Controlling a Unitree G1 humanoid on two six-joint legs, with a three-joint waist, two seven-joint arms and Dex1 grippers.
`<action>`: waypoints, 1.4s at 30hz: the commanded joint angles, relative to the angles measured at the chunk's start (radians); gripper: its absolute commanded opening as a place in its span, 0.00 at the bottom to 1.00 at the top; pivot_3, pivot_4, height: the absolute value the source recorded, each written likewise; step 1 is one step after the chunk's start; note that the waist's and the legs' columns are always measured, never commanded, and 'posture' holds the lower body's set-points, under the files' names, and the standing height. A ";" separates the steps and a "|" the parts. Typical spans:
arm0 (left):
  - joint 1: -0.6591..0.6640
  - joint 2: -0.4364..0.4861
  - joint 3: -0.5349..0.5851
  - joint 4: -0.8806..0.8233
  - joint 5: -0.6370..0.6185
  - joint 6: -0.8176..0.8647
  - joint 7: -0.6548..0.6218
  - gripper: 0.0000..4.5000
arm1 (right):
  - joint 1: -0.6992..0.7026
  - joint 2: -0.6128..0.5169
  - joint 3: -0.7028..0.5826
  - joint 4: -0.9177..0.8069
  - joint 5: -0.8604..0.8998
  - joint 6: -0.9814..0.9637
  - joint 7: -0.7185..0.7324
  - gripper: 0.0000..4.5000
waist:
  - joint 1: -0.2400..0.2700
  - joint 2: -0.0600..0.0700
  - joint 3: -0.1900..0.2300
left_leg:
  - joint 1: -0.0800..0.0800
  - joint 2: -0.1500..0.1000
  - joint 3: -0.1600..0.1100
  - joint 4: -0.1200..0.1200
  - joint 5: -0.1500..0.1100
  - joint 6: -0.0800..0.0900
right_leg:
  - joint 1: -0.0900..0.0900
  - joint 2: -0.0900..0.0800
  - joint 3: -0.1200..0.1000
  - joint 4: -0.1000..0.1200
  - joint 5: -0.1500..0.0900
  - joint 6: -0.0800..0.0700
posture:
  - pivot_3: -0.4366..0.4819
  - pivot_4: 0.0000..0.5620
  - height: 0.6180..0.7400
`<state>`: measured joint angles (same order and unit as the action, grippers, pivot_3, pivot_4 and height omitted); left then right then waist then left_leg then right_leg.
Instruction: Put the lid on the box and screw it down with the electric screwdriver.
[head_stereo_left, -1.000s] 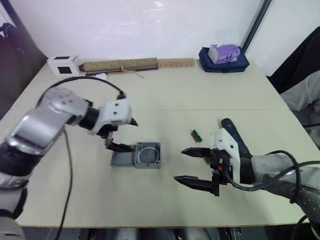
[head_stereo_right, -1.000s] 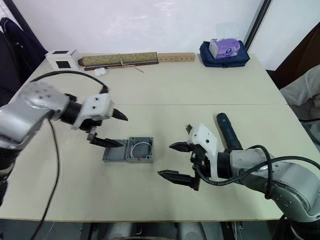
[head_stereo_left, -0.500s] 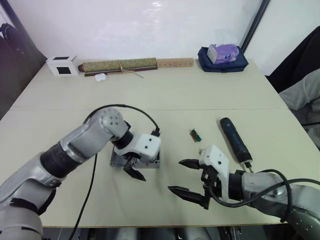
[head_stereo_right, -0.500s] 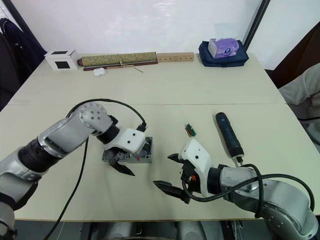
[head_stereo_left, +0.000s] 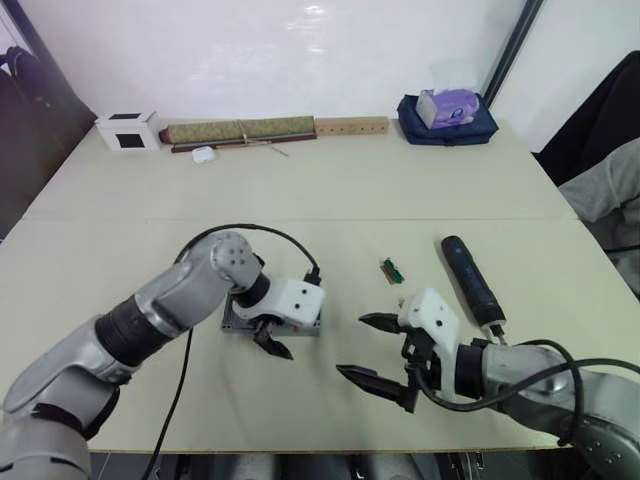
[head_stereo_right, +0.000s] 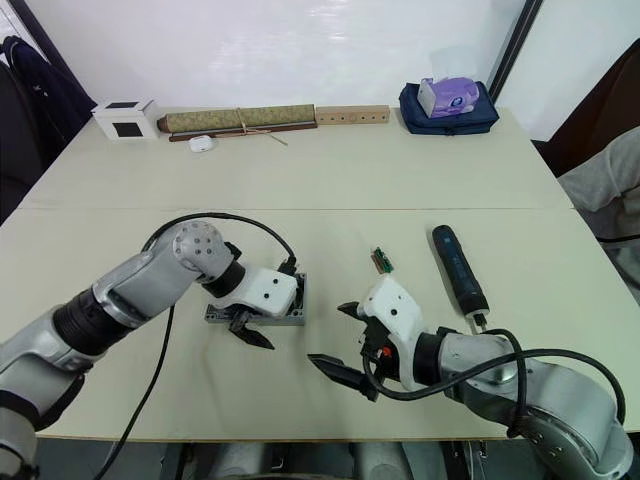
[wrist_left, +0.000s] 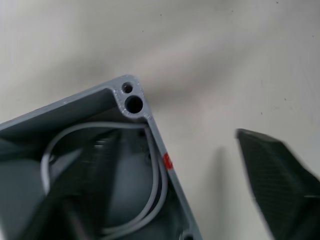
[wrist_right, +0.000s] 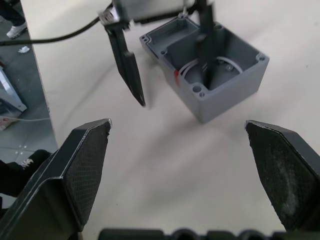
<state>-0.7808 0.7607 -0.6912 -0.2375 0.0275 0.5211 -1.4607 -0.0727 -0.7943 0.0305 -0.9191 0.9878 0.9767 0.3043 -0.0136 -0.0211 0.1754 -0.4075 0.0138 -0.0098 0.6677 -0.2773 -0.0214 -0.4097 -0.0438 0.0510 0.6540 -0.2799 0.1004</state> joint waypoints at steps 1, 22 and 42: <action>0.013 0.006 0.003 0.003 0.037 -0.027 0.008 0.43 | -0.027 0.013 -0.012 -0.010 0.028 0.002 -0.015 1.00 | 0.001 0.000 0.000 | 0.000 0.000 0.000 0.000 0.000 0.000 | 0.000 0.000 0.000 0.000 0.000 0.000 | 0.48 0.27 1.00; -0.141 -0.082 0.071 0.210 0.077 -0.196 0.013 0.02 | -0.016 -0.025 -0.021 -0.014 0.071 0.034 -0.008 1.00 | 0.001 0.000 -0.001 | 0.000 -0.001 0.000 0.002 0.000 0.000 | 0.002 -0.001 -0.001 0.000 0.000 0.000 | 0.48 0.27 1.00; -0.310 -0.237 -0.088 0.697 -0.014 -0.806 -0.154 0.08 | 0.134 -0.062 -0.058 -0.059 0.050 0.006 -0.021 1.00 | 0.000 0.000 -0.001 | 0.000 -0.001 0.000 0.001 0.000 0.000 | 0.001 -0.001 -0.001 0.001 0.000 0.000 | 0.48 0.27 1.00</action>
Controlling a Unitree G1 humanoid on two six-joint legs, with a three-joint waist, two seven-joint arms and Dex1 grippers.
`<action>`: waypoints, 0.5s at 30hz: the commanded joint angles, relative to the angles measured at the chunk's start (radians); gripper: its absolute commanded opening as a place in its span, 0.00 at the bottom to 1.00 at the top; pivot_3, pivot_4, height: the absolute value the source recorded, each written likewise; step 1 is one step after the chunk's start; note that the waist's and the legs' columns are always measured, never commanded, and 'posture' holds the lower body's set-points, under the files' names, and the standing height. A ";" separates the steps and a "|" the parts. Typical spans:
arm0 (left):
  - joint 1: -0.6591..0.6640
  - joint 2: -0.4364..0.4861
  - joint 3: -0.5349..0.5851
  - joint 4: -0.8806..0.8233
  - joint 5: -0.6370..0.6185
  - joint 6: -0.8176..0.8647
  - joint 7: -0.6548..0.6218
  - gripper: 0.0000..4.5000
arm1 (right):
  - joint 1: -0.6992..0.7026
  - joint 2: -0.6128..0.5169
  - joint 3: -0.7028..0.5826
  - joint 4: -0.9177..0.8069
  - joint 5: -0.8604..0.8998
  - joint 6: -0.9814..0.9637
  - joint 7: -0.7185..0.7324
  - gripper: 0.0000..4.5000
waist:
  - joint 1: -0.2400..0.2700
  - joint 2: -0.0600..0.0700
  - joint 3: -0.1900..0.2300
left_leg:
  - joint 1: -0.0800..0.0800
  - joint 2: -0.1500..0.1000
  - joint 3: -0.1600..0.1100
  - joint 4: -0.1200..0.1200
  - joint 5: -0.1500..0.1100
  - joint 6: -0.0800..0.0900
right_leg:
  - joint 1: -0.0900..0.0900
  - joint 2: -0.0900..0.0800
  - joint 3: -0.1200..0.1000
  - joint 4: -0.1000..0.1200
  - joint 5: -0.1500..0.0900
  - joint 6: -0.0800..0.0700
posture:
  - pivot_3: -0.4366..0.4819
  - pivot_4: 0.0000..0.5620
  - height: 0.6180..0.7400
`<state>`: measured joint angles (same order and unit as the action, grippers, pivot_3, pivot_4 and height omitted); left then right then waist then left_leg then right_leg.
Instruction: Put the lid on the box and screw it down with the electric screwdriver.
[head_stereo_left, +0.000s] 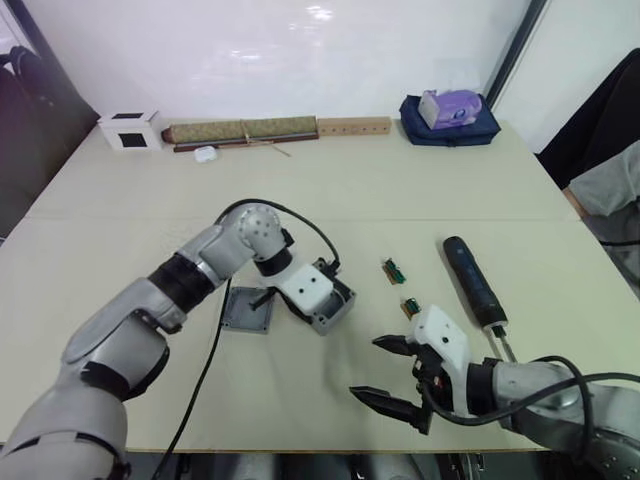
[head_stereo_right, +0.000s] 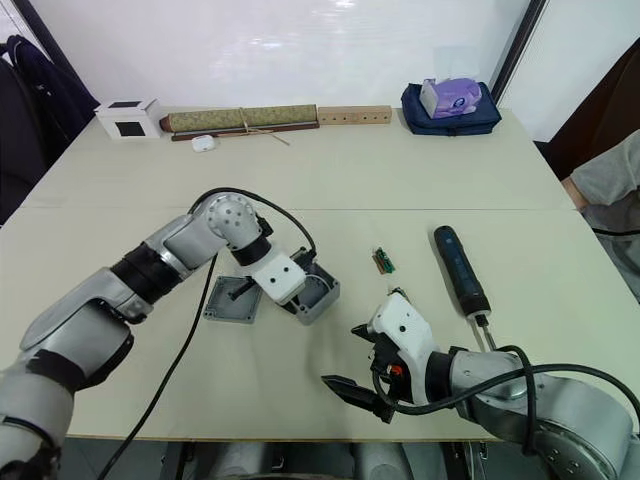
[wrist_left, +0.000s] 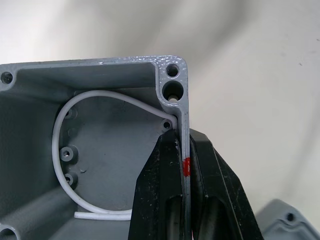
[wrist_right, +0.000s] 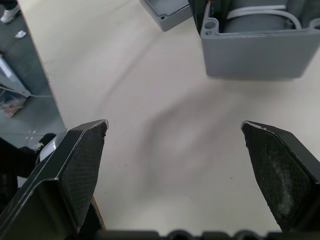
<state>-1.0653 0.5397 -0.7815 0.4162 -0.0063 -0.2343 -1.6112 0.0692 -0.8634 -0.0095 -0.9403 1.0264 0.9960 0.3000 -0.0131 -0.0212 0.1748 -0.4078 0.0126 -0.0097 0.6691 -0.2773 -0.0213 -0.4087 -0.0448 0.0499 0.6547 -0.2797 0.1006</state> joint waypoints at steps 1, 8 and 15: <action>-0.028 -0.019 0.002 0.055 0.026 -0.061 -0.003 0.15 | -0.011 0.008 -0.018 -0.037 0.013 -0.012 -0.021 1.00 | -0.001 0.000 0.000 | 0.000 0.000 0.000 0.000 0.000 0.000 | 0.000 0.000 0.000 0.000 0.000 0.000 | 0.48 0.27 1.00; -0.029 0.027 -0.008 -0.004 -0.038 0.019 -0.003 0.69 | -0.051 0.002 -0.012 -0.032 0.037 -0.004 -0.035 1.00 | 0.000 0.000 0.000 | 0.000 0.000 -0.001 0.000 0.000 0.000 | 0.000 0.000 0.000 0.000 0.000 0.000 | 0.48 0.27 1.00; -0.027 0.202 0.222 -0.241 -0.235 0.444 0.010 0.69 | -0.214 -0.032 -0.092 0.007 0.225 -0.016 -0.055 1.00 | -0.005 0.000 0.000 | 0.000 0.002 -0.003 0.000 0.000 0.000 | -0.001 0.001 0.000 0.001 0.000 0.000 | 0.48 0.27 1.00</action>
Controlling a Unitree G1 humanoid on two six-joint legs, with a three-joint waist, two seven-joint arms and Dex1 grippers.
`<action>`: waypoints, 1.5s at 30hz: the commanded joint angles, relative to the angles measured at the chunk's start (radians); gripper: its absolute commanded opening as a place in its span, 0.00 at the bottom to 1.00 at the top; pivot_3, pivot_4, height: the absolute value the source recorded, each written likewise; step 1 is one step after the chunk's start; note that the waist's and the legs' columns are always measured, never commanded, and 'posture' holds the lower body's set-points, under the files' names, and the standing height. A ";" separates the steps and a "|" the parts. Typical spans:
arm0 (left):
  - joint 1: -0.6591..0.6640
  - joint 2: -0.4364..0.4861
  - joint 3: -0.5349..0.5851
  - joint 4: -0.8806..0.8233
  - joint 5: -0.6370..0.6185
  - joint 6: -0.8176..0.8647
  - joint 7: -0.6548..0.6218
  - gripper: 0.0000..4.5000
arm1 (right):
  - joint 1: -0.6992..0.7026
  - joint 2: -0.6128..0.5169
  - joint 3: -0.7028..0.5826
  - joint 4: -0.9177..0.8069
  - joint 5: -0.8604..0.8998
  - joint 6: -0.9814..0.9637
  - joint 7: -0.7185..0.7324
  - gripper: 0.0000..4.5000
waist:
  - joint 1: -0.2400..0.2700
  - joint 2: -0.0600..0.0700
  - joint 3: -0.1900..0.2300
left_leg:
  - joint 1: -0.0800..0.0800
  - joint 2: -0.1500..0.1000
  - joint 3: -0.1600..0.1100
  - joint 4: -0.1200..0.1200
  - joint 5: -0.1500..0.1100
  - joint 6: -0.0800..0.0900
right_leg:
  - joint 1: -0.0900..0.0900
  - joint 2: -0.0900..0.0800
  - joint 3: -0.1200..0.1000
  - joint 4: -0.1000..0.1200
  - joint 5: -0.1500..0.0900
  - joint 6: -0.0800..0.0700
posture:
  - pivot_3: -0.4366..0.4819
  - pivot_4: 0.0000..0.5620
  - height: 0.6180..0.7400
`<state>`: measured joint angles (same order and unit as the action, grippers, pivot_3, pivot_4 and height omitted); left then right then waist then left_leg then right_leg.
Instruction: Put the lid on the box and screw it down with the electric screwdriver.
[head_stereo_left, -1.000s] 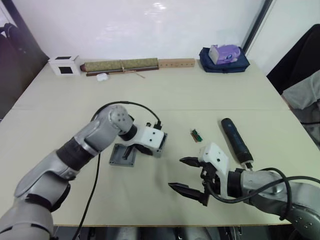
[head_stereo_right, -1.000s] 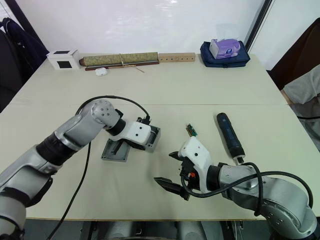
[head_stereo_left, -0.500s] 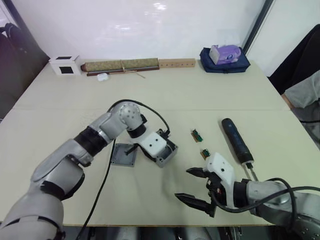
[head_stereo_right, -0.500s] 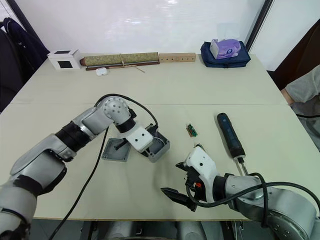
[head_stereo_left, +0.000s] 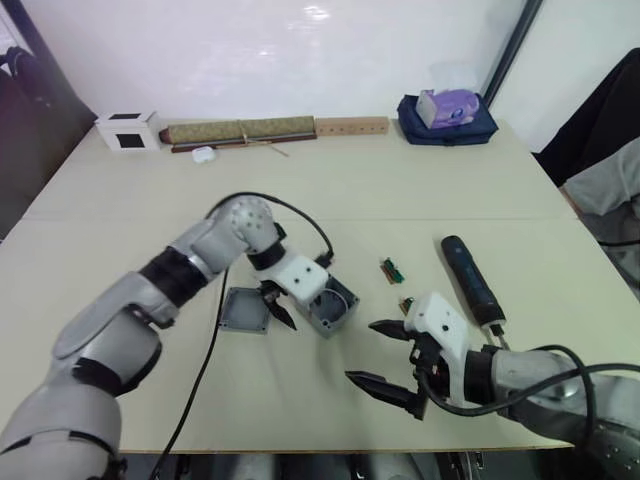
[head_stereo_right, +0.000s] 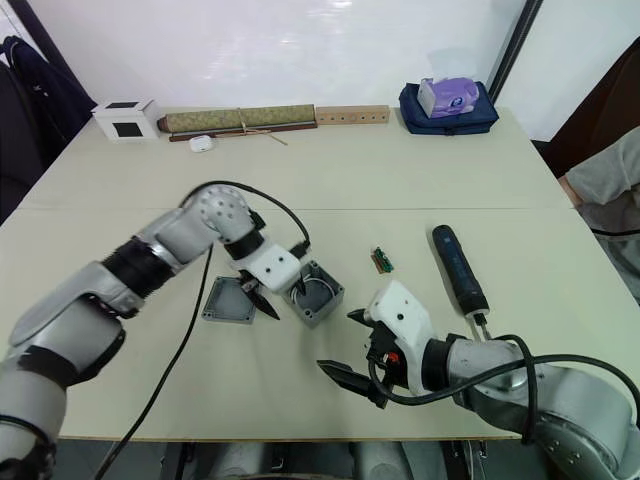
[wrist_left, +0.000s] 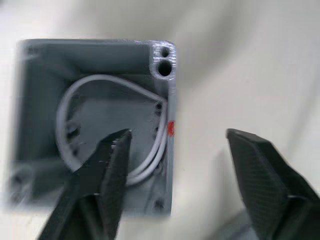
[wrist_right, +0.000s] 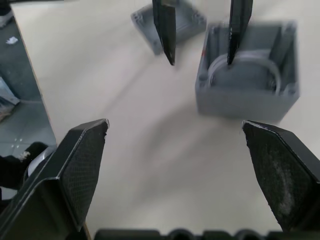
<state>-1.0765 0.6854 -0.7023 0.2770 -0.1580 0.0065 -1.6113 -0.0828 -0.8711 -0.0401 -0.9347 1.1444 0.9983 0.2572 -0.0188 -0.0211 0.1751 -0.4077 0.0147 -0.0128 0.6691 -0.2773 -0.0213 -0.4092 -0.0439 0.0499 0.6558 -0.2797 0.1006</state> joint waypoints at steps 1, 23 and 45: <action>-0.011 0.079 0.187 -0.113 -0.077 0.294 0.059 0.69 | -0.095 -0.031 -0.065 0.017 0.114 -0.020 -0.002 1.00 | 0.000 0.000 0.000 | 0.000 0.000 0.000 0.000 0.000 0.000 | 0.000 0.000 0.000 0.000 0.000 0.000 | 0.48 0.27 1.00; 0.346 0.172 0.589 -0.508 -0.272 1.608 0.924 0.69 | -0.360 0.119 0.358 0.193 -0.529 -0.231 0.244 1.00 | 0.005 0.000 0.000 | 0.000 -0.001 0.000 0.001 0.001 -0.001 | -0.003 -0.003 0.000 0.006 -0.001 0.001 | 0.48 0.27 1.00; 0.416 0.077 0.551 -0.459 -0.626 1.608 1.402 0.34 | -0.271 0.180 0.266 0.103 -0.514 -0.063 0.273 1.00 | 0.009 0.000 0.000 | 0.003 -0.003 0.000 0.001 0.001 -0.002 | 0.001 -0.005 0.000 0.007 -0.001 0.001 | 0.48 0.27 1.00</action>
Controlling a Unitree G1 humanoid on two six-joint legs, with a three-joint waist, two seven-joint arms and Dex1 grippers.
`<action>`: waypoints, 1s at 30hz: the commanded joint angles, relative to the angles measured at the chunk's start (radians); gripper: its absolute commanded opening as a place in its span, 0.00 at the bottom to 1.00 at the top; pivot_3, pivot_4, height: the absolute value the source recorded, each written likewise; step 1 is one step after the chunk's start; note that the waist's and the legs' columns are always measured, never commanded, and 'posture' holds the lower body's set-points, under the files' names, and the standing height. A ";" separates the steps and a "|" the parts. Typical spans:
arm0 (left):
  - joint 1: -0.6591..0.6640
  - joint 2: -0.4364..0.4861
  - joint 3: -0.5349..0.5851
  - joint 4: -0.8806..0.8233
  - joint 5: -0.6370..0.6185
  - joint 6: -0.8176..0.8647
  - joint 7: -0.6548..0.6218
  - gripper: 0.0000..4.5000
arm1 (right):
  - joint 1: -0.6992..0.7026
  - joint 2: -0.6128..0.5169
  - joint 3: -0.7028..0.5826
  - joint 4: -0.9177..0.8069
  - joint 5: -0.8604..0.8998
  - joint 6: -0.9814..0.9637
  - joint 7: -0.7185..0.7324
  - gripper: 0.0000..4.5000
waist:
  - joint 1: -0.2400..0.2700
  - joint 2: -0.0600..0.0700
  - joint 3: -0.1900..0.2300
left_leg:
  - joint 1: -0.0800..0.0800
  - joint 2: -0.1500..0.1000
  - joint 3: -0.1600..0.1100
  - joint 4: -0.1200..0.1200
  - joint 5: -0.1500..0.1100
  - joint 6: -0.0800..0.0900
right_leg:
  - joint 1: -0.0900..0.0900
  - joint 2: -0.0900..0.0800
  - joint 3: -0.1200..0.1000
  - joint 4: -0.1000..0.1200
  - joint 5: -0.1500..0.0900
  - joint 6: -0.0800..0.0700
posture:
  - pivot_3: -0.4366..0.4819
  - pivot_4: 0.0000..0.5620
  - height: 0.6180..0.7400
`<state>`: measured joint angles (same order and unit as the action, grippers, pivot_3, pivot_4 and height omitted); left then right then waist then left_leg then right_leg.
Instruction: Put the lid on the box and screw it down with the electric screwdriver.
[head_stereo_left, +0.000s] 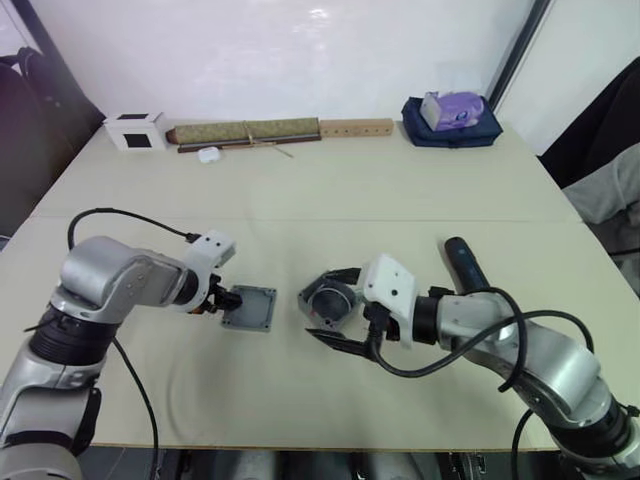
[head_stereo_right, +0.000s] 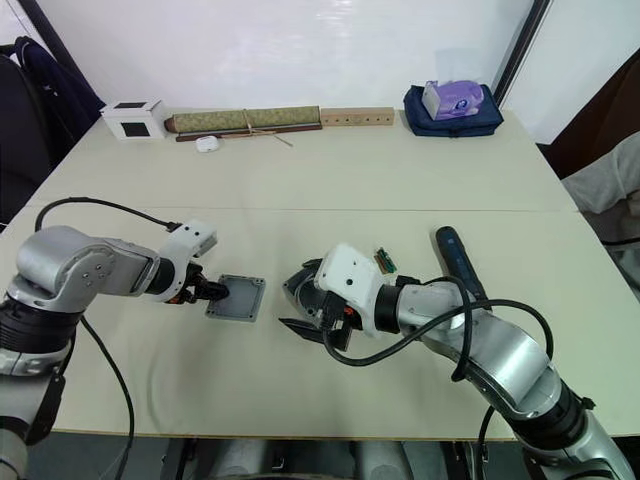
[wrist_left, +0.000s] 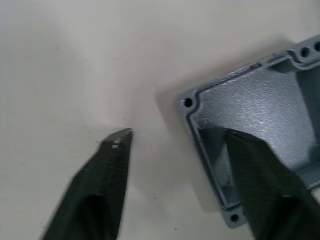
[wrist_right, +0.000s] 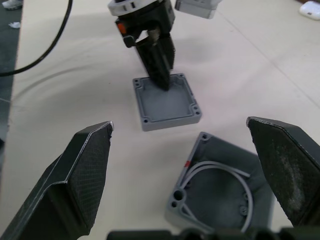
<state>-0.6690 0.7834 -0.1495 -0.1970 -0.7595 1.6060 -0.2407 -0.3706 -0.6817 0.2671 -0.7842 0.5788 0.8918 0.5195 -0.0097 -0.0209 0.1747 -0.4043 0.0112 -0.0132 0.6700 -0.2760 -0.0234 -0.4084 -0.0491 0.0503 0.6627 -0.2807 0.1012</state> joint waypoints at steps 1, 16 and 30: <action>0.008 -0.030 0.000 0.019 -0.029 0.008 0.044 0.27 | 0.028 -0.017 -0.051 -0.057 0.067 0.058 0.019 1.00 | 0.000 0.000 0.000 | 0.000 0.000 0.000 0.000 0.000 0.000 | 0.000 0.000 0.000 0.000 0.000 0.000 | 0.48 0.27 1.00; -0.014 -0.104 0.075 0.003 -0.002 -0.023 0.086 0.01 | 0.020 -0.092 -0.099 -0.080 0.083 0.101 0.054 1.00 | 0.002 0.002 -0.002 | 0.014 -0.003 0.000 -0.003 0.000 0.000 | 0.014 0.000 0.000 -0.004 0.000 0.000 | 0.48 0.27 1.00; -0.192 -0.352 0.245 0.171 0.199 -0.963 -0.143 0.01 | -0.178 0.305 -0.471 0.277 0.377 0.174 -0.262 1.00 | -0.003 -0.004 0.002 | 0.003 0.001 0.005 -0.006 0.001 -0.002 | 0.003 -0.002 0.001 -0.009 0.002 -0.001 | 0.48 0.27 1.00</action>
<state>-0.8543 0.4516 0.1029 -0.0008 -0.5636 0.6759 -0.3687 -0.5181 -0.3939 -0.1760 -0.5056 0.9168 1.0624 0.2874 -0.0124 -0.0247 0.1766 -0.4053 0.0117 -0.0086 0.6649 -0.2750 -0.0254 -0.4094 -0.0512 0.0515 0.6549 -0.2787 0.1013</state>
